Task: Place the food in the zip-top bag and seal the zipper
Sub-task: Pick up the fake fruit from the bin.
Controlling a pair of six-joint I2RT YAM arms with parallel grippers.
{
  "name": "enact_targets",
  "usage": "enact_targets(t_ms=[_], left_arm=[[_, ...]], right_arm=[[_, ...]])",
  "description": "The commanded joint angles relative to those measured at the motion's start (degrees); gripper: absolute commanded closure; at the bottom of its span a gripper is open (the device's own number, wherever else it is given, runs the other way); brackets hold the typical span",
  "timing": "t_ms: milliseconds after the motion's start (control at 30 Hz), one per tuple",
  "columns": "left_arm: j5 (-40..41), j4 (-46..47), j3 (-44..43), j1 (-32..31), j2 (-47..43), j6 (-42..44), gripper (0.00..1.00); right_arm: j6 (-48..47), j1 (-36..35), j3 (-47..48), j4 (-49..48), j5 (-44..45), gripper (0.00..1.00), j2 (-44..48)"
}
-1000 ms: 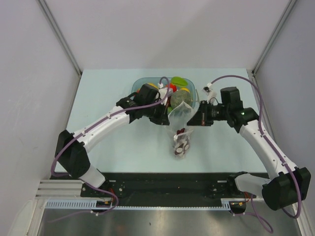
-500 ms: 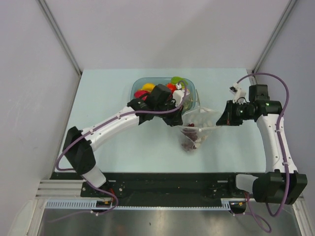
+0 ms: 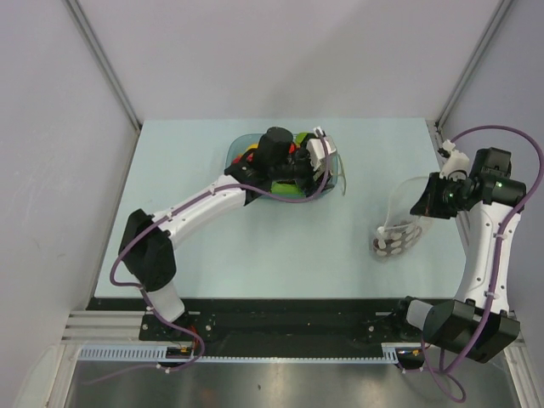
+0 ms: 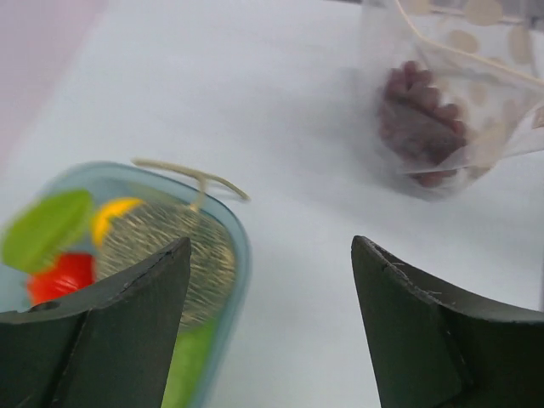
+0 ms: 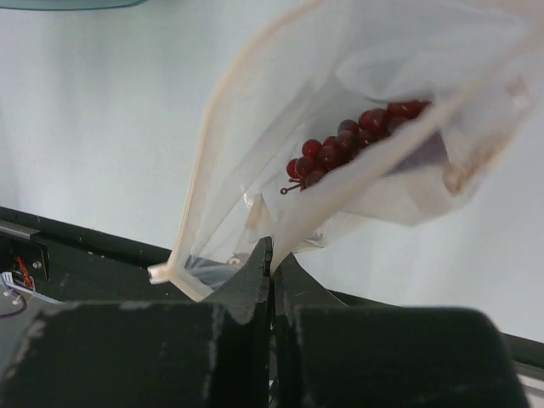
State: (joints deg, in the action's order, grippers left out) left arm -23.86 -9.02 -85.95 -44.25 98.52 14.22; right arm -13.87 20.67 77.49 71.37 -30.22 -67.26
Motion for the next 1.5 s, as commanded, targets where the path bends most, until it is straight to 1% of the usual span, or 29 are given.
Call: enact_targets(t_ms=[0,33,67,100,133,167,200,233,267,300,333,367,433,500,533,600,633,733,800,833,933,1000,1033,1133,1167,1233,1267,1333,1467], left_arm=[[-2.77,7.08,-2.11,-0.13,3.42,23.98,0.2],[-1.99,7.08,-2.46,-0.92,4.22,27.41,0.2],[-0.76,7.52,-3.07,-1.54,5.96,34.14,0.2],[0.47,7.0,-3.52,-2.32,6.94,37.95,0.2],[3.44,6.47,-4.04,-3.03,7.82,41.64,0.21],[5.03,6.29,-4.92,-4.6,8.96,47.25,0.21],[6.7,6.55,-5.36,-5.4,10.97,49.05,0.22],[11.07,6.47,-6.15,-6.19,12.56,50.8,0.22],[13.72,5.95,-8.07,-7.85,14.14,54.13,0.22],[17.06,5.59,-9.31,-8.65,17.81,56.07,0.22],[19.96,5.5,-10.37,-9.53,19.41,57.92,0.22],[24.43,7.76,-10.81,-10.84,20.82,61.42,0.21],[27.8,8.75,-11.08,-12.08,24.68,65.39,0.19],[30.62,10.69,-12.83,-12.44,27.33,67.51,0.17],[31.76,10.77,-13.45,-12.53,29.95,70.39,0.17],[34.31,12.09,-15.29,-12.53,32.51,73.13,0.16],[34.75,12.53,-16.52,-12.44,34.7,75.58,0.16],[35.28,12.97,-18.37,-12.35,37.26,78.58,0.15],[36.68,13.49,-21.18,-12.26,40.6,80.34,0.14],[37.04,15.15,-22.23,-12.0,41.57,82.35,0.14],[37.57,16.05,-25.65,-11.3,45.17,84.3,0.15],[37.92,16.05,-27.94,-10.86,47.81,85.18,0.23],[38.01,16.05,-30.39,-10.6,48.6,85.36,0.31],[38.53,16.66,-33.83,-10.16,51.15,86.59,0.45],[38.53,17.01,-34.1,-9.98,51.42,87.03,0.57],[38.1,19.46,-32.63,-9.89,50.55,87.3,0.72],[37.49,20.95,-31.22,-10.07,49.41,86.95,0.86],[34.68,25.17,-26.05,-10.59,44.84,84.84,1.0],[32.65,29.31,-21.37,-11.65,38.69,79.22,1.0]], right_arm=[[-0.55,0.34,1.08,0.0,-0.72,1.0,0.21],[-0.28,0.34,0.91,-0.18,-0.81,1.0,0.12],[0.07,0.34,0.73,-0.44,-0.9,1.0,0.03],[0.33,0.34,0.64,-0.62,-1.59,1.0,-0.15],[0.77,0.34,0.21,-0.88,-2.03,1.0,-0.15],[1.03,0.34,0.03,-1.49,-2.47,1.0,-0.15],[1.47,0.34,-0.24,-1.67,-2.74,1.0,-0.15],[1.91,0.34,-0.67,-2.02,-2.92,1.0,-0.23],[2.09,0.34,-0.85,-2.46,-2.92,1.0,-0.24],[2.09,0.34,-0.94,-2.47,-3.09,1.0,-0.41],[2.18,0.43,-1.03,-2.64,-3.18,1.0,-0.5],[2.44,0.43,-1.2,-2.82,-3.27,1.0,-0.59],[2.62,0.52,-1.29,-3.08,-3.71,1.0,-0.67],[2.71,0.6,-1.38,-3.43,-3.88,1.0,-0.67],[2.71,0.69,-1.38,-3.52,-3.97,1.0,-0.76],[2.44,1.04,-1.38,-3.61,-4.15,1.0,-0.94],[2.27,1.22,-1.38,-3.52,-4.15,1.0,-1.11],[1.74,2.1,-1.91,-3.52,-4.5,1.0,-1.2],[1.56,2.45,-2.17,-3.52,-4.76,1.0,-1.29],[1.48,2.54,-2.17,-3.52,-4.85,1.0,-1.29],[1.3,2.71,-2.26,-3.61,-5.11,1.0,-1.46],[1.39,2.89,-2.17,-3.61,-5.2,1.0,-1.55],[1.3,2.89,-2.35,-3.52,-5.2,1.0,-1.55],[1.3,3.06,-2.35,-3.61,-5.64,1.0,-1.73],[1.39,3.06,-2.35,-3.61,-5.73,1.0,-1.82],[1.3,3.33,-2.35,-3.61,-5.82,1.0,-1.64],[1.21,3.42,-2.35,-3.61,-5.9,1.0,-1.64],[1.12,3.59,-2.43,-3.7,-6.08,1.0,-1.47],[1.91,3.77,-2.87,-4.22,-6.78,1.0,-1.46]])
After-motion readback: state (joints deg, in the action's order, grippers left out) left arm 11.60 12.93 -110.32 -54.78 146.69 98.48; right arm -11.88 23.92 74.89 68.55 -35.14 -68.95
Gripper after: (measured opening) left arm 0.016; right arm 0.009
